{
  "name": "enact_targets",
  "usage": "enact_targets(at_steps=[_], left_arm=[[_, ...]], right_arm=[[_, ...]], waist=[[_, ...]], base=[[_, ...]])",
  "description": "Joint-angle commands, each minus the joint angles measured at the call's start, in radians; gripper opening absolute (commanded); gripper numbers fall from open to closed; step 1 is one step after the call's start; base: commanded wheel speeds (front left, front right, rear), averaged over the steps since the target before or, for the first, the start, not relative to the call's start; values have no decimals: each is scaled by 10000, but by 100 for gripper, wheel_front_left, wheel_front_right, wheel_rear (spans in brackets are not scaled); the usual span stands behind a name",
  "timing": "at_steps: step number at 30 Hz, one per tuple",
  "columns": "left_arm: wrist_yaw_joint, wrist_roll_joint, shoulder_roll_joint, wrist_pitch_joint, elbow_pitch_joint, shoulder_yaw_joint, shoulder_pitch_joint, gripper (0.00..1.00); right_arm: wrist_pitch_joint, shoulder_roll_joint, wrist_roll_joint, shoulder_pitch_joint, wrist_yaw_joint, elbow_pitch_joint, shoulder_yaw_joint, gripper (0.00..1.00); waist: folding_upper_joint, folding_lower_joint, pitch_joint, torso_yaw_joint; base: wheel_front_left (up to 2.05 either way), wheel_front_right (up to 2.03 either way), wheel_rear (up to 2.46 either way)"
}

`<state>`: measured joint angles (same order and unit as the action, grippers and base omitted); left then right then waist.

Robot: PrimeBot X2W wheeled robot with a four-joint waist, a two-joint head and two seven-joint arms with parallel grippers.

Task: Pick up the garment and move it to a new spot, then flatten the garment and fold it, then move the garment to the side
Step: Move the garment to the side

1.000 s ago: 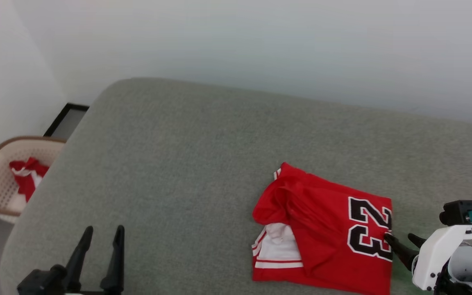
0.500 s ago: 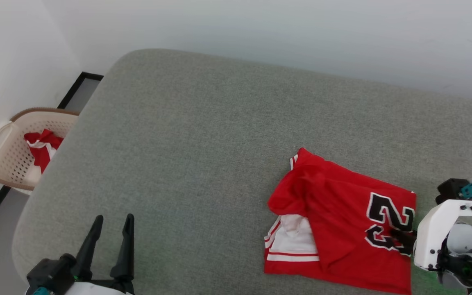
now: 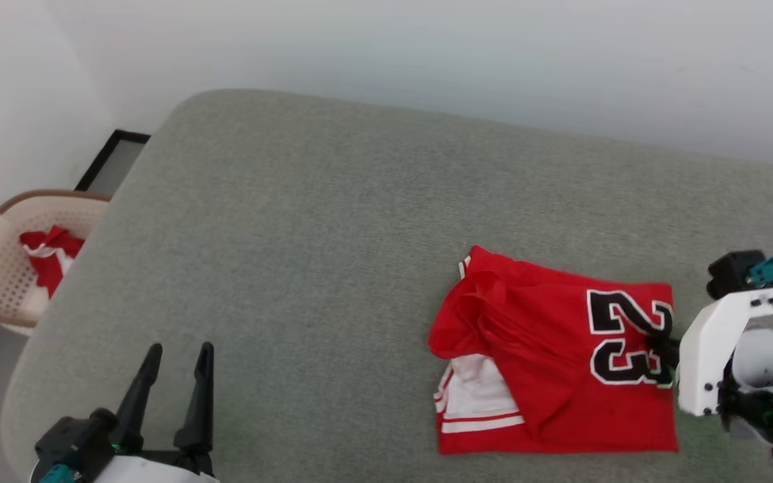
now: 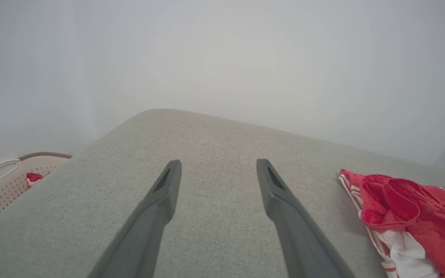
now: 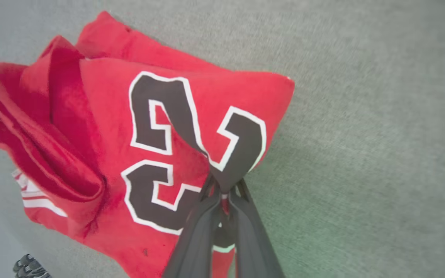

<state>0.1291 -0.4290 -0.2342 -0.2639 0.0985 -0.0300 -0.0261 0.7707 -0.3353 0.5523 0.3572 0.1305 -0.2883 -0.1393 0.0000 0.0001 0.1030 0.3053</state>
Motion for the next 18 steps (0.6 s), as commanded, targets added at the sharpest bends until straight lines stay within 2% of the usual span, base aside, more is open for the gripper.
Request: enact_targets(at_steps=[1, 6, 14, 18], left_arm=[[24, 43, -76, 7, -58, -49, 167, 100], [24, 37, -229, 7, -61, -315, 479, 100], [24, 31, -492, 7, -48, -872, 1413, 100], [24, 35, -612, 7, -52, -1041, 1809, 100]], right_arm=[[106, -156, -31, 84, 3, 285, -42, 0], [268, -696, -75, 249, 3, 1052, -246, 0], [-224, -1975, -219, 964, 2, 1745, -1062, 0], [-463, -2356, -75, 1447, 2, 1849, -1398, 0]], waist=[[0, -1, -73, -275], [0, -1, -9, -682], [0, -1, 349, -1499], [0, -1, 547, -1906]], base=[[0, 0, 0], [0, 0, 0], [0, 0, 0], [0, 0, 0]])
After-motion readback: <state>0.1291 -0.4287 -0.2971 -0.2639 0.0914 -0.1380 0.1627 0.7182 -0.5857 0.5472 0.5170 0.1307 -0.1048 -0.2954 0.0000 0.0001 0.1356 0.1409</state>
